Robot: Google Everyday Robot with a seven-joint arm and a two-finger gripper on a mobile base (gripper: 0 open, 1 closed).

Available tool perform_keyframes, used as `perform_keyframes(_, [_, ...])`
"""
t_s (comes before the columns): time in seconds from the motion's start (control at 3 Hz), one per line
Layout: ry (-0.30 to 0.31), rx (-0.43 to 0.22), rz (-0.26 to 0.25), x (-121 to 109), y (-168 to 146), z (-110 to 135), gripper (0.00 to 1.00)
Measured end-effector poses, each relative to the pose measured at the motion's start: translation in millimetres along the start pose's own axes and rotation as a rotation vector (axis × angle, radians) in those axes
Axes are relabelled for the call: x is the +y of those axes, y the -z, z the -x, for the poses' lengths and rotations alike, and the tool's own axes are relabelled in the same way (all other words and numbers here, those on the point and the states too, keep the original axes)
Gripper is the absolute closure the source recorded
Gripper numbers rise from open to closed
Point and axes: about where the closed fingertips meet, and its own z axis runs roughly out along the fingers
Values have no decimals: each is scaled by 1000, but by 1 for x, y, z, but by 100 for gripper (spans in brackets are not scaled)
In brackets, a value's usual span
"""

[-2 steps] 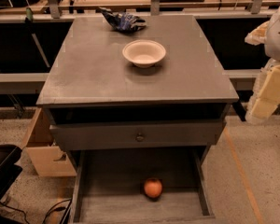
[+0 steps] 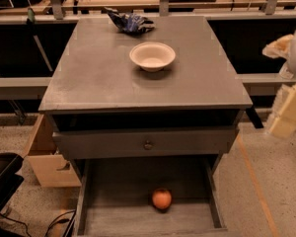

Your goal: Pick orange can from middle drawer and place on counter

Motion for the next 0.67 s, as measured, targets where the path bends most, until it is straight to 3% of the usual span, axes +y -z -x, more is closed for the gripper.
perform_keyframes(0.67, [-100, -249, -37, 56, -53, -73, 0])
